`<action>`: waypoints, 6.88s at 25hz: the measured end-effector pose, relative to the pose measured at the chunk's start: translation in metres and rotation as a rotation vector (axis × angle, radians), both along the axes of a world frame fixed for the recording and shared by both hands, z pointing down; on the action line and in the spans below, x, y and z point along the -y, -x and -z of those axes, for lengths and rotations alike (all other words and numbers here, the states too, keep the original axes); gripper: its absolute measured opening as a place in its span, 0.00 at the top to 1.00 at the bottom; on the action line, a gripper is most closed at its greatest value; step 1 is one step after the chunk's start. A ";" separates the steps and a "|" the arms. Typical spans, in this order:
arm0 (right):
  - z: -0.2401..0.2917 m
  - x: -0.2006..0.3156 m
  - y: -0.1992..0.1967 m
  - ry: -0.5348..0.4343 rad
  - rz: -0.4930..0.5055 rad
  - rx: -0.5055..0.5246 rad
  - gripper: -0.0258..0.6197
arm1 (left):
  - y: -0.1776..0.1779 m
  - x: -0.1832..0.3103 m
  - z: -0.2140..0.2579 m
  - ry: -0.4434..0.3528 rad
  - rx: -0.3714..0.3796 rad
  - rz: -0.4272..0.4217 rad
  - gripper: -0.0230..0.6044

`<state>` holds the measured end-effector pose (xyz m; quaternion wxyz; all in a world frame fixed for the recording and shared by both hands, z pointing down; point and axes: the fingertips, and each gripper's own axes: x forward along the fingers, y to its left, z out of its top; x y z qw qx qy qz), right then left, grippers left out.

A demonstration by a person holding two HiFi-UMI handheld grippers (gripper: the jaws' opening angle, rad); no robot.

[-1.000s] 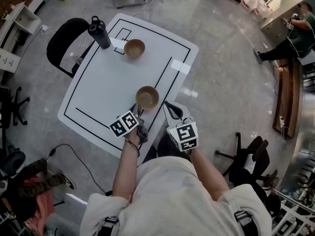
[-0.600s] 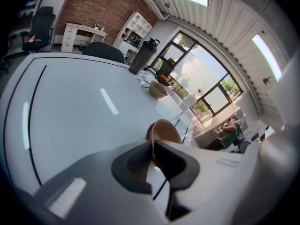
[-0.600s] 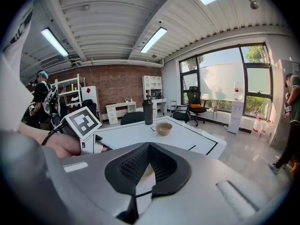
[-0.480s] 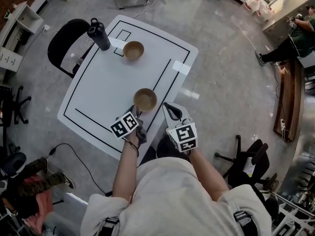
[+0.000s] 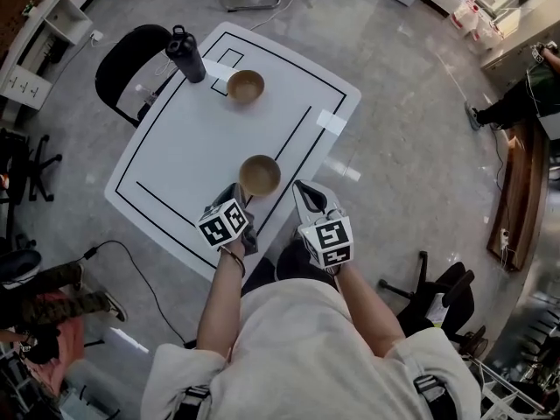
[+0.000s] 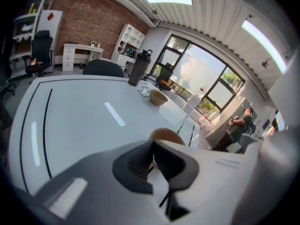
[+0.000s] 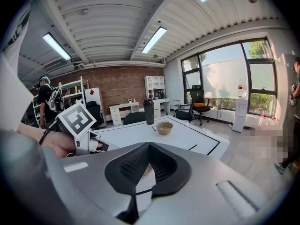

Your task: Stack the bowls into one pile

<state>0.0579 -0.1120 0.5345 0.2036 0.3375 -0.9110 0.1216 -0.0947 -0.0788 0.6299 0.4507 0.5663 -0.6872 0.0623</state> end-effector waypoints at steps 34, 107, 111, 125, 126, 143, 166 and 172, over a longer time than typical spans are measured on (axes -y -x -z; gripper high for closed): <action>0.017 0.053 0.032 0.013 0.467 0.092 0.96 | -0.014 -0.050 0.119 -0.247 0.406 0.392 0.96; -0.146 0.235 0.174 -0.952 1.144 -0.716 0.93 | -0.029 0.044 0.054 -0.006 0.355 0.715 0.96; -0.141 0.228 0.167 -0.963 1.147 -0.708 0.94 | -0.032 0.036 0.055 0.005 0.356 0.711 0.96; -0.107 0.174 0.148 -0.976 1.165 -0.647 0.95 | -0.036 0.008 0.056 -0.011 0.346 0.689 0.96; -0.106 0.167 0.147 -0.972 1.172 -0.641 0.95 | -0.036 0.005 0.055 -0.010 0.348 0.688 0.96; -0.081 0.070 0.106 -0.948 1.258 -0.568 0.94 | -0.055 -0.038 0.040 0.005 0.366 0.659 0.96; -0.059 -0.004 0.045 -0.907 1.195 -0.588 0.94 | -0.087 -0.077 0.064 -0.097 0.388 0.554 0.96; -0.069 -0.023 0.038 -0.861 1.227 -0.613 0.94 | -0.094 -0.087 0.051 -0.079 0.373 0.542 0.96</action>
